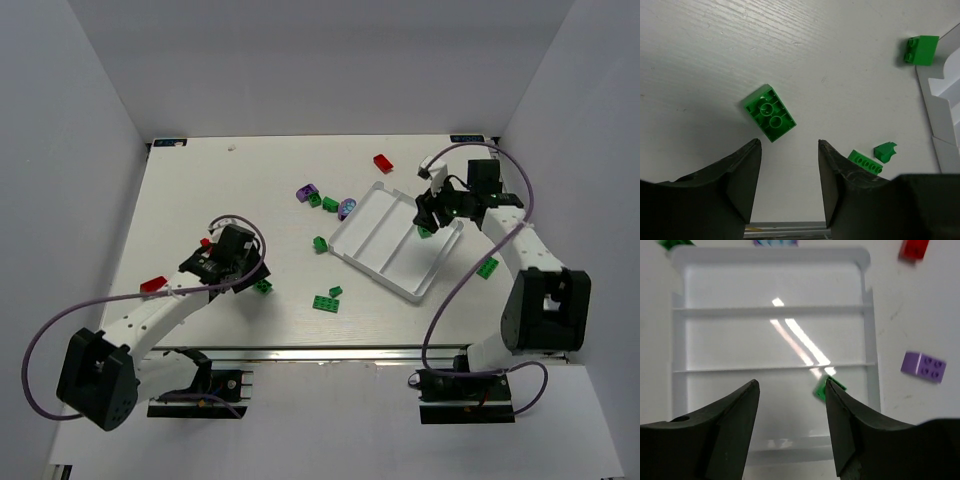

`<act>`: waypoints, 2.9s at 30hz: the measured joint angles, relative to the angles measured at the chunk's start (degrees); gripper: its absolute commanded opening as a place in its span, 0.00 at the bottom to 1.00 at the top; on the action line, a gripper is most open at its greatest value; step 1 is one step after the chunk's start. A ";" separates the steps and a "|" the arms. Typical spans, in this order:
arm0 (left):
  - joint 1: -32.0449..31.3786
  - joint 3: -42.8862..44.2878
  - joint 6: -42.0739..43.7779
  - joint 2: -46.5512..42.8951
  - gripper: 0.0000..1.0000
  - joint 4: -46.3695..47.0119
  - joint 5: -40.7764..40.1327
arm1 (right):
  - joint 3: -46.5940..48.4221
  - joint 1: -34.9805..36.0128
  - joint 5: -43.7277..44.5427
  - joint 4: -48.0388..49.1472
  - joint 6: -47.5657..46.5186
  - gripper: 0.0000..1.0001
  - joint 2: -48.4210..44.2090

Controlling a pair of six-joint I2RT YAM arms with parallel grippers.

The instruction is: Sort the legos into containers by color

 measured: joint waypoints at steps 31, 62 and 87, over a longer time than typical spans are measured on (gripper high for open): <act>-4.50 10.45 -6.71 24.90 0.55 -5.77 -8.48 | -12.55 4.22 -18.97 -1.77 -4.92 0.58 -12.24; -15.41 36.04 13.99 36.00 0.00 20.39 17.94 | -7.08 2.45 -7.58 8.76 21.44 0.00 -12.22; -24.55 73.24 17.38 73.90 0.55 21.22 24.20 | -2.64 -0.09 10.60 8.31 29.66 0.00 -13.42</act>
